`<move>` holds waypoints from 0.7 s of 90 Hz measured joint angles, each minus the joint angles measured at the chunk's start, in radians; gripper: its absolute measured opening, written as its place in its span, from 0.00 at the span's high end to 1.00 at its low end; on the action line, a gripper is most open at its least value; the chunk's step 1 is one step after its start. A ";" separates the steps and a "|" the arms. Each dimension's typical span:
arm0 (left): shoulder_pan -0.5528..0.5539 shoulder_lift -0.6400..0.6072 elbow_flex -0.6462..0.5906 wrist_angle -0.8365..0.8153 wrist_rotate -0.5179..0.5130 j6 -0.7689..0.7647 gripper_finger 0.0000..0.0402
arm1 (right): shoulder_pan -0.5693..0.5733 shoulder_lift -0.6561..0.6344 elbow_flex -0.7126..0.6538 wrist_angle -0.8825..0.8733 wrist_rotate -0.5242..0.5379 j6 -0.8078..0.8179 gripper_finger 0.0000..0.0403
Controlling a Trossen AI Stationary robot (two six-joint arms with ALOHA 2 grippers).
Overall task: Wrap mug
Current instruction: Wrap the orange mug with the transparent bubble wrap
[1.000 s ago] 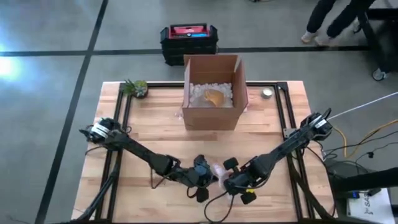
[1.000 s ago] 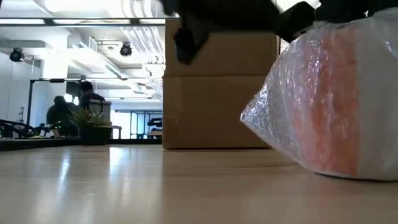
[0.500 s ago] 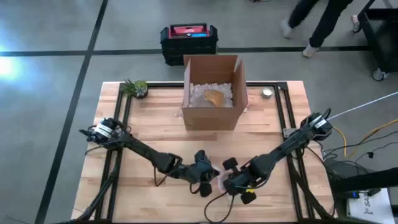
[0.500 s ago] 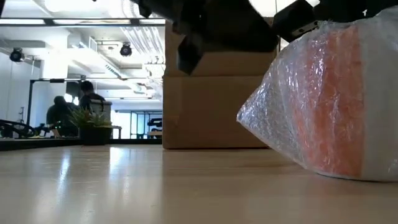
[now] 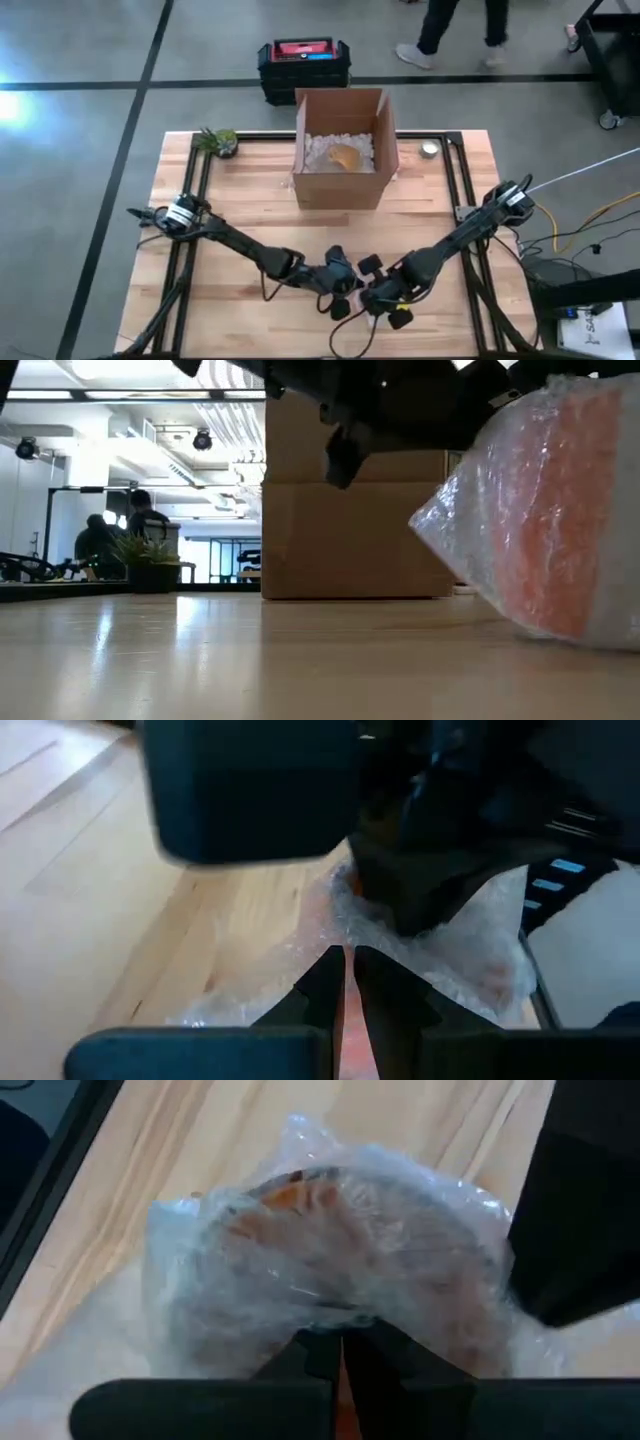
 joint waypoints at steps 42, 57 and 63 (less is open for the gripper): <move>-0.001 0.007 0.012 -0.045 -0.015 0.035 0.95 | 0.001 -0.040 0.058 -0.095 0.018 0.029 1.00; -0.002 0.008 0.012 -0.060 -0.010 0.033 0.95 | -0.002 -0.081 0.083 -0.166 0.033 0.037 1.00; -0.002 0.008 0.012 -0.059 -0.010 0.033 0.95 | -0.006 -0.084 0.085 -0.143 0.084 0.036 1.00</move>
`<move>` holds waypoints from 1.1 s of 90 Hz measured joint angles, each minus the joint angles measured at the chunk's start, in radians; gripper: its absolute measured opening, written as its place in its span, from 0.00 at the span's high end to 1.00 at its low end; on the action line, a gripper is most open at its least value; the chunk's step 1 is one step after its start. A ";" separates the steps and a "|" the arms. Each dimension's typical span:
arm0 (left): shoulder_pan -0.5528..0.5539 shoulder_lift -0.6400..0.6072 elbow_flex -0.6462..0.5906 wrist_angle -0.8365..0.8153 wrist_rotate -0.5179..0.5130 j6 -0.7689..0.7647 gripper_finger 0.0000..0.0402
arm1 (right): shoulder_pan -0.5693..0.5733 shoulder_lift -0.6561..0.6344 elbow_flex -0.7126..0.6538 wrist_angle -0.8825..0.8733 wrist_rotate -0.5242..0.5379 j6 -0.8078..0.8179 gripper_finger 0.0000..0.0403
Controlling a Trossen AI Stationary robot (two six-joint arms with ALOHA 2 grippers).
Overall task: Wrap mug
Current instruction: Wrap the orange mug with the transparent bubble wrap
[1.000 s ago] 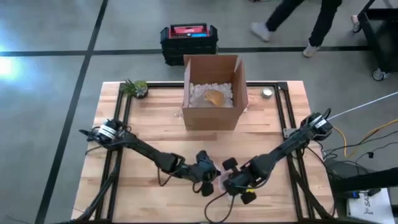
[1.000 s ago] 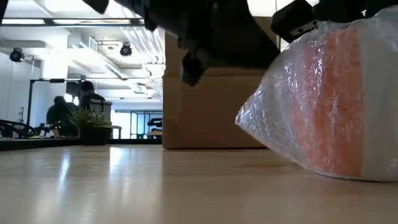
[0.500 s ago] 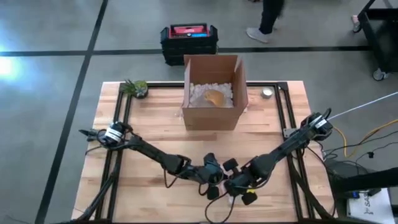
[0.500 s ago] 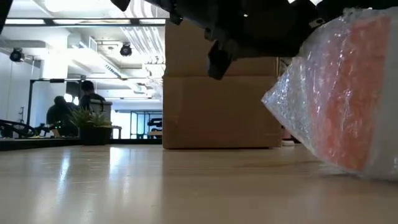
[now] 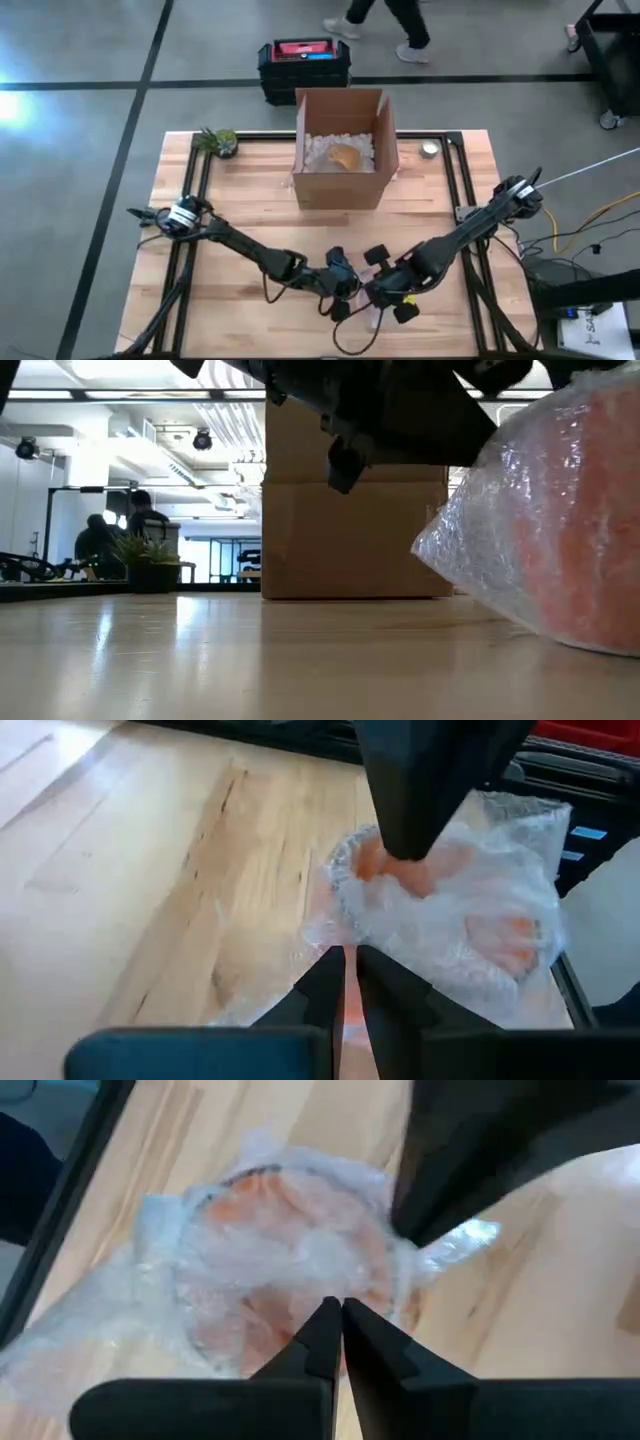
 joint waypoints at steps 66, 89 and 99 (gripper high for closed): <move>-0.010 -0.004 0.043 -0.016 -0.008 0.003 0.95 | -0.003 0.162 -0.075 0.134 0.011 -0.011 1.00; -0.010 0.042 0.029 0.014 -0.002 -0.046 0.95 | -0.003 0.188 -0.078 0.152 -0.014 -0.010 1.00; -0.010 0.055 0.029 0.025 0.007 -0.048 0.95 | 0.000 0.184 -0.076 0.147 -0.019 -0.008 1.00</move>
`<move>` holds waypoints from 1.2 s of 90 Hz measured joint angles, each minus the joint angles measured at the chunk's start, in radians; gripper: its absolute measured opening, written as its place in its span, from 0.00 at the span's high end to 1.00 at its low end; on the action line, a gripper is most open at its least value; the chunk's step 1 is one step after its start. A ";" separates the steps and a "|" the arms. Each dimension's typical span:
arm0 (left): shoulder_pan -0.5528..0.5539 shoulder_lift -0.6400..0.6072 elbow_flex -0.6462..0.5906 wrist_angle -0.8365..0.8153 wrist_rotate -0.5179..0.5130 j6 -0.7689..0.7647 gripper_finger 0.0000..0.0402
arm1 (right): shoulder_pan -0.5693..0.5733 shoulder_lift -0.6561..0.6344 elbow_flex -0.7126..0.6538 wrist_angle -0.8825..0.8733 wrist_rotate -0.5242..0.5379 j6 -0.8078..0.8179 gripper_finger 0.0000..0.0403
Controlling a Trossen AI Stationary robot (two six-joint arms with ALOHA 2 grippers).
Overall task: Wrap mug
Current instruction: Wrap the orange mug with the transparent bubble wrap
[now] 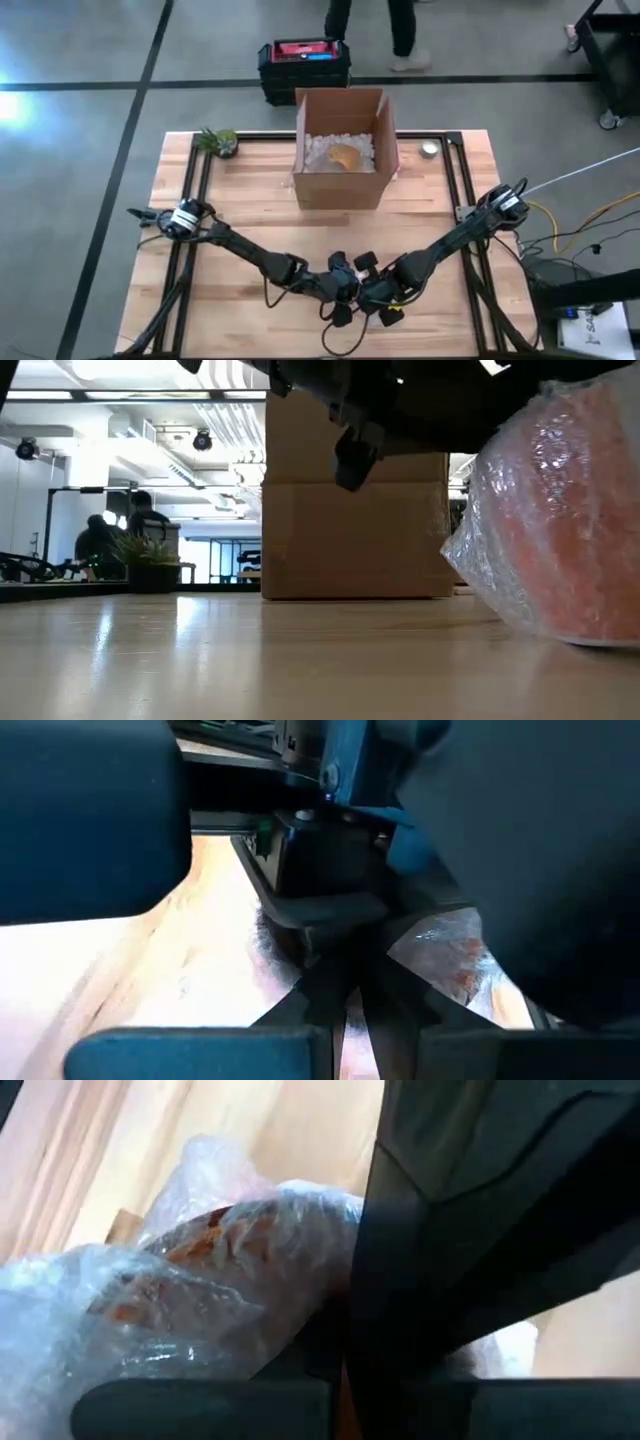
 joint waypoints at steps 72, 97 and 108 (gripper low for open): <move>0.002 0.011 -0.007 0.007 0.010 0.016 0.95 | 0.077 -0.229 0.008 -0.166 -0.042 0.171 1.00; 0.004 0.011 -0.007 0.001 0.006 0.017 0.95 | 0.173 -0.244 -0.152 0.195 -0.052 0.249 1.00; 0.005 0.009 -0.007 -0.008 0.005 0.017 0.95 | 0.190 -0.244 -0.235 0.371 -0.052 0.283 1.00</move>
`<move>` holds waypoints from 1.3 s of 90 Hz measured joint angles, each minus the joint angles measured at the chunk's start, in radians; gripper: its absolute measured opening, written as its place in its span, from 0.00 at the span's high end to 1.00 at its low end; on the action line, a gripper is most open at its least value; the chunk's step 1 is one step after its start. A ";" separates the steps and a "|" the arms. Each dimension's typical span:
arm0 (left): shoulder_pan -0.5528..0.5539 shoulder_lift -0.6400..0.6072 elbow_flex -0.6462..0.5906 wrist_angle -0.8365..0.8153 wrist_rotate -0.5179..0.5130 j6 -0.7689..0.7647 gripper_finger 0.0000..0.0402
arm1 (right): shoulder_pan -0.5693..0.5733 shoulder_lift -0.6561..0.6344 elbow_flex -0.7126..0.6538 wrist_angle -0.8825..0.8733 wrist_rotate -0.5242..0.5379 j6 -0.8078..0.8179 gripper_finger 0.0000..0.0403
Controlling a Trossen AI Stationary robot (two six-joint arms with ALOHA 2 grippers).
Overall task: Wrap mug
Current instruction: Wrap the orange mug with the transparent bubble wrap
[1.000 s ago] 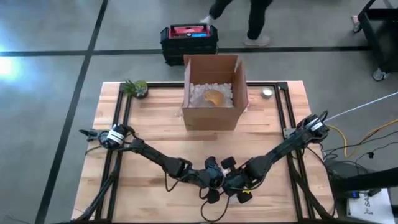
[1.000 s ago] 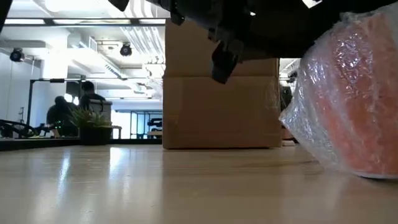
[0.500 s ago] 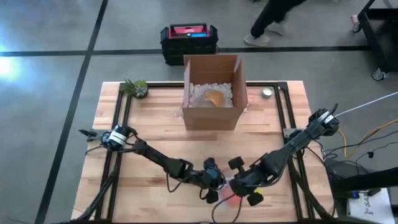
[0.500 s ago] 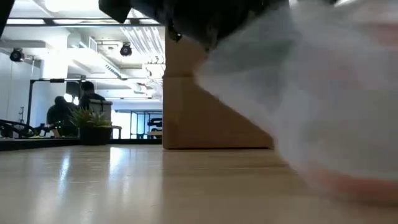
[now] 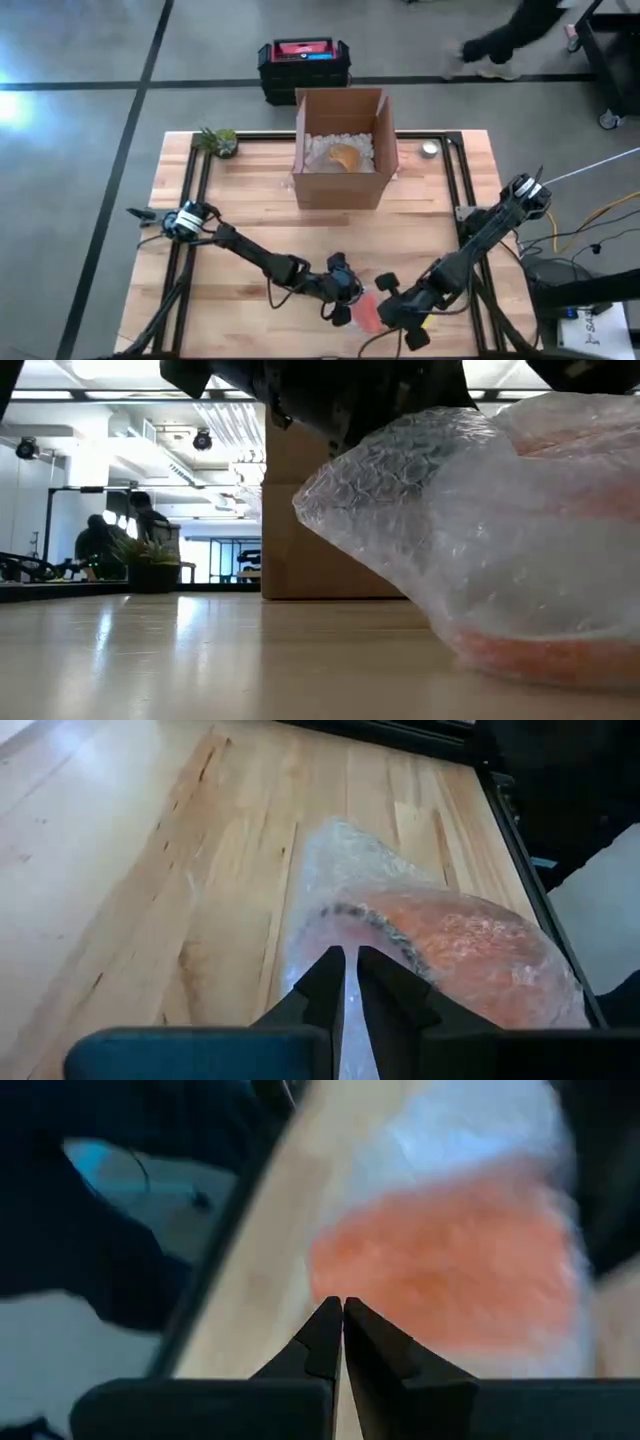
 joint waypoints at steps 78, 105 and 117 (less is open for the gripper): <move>0.010 -0.008 0.001 0.014 0.199 -0.126 0.95 | 0.070 0.204 -0.073 0.370 0.254 0.033 1.00; 0.007 -0.031 0.073 -0.052 0.207 -0.107 0.95 | 0.034 0.259 -0.077 0.332 0.368 0.005 1.00; 0.007 -0.031 0.093 -0.110 0.207 -0.105 0.95 | 0.035 0.246 -0.077 0.276 0.363 0.017 1.00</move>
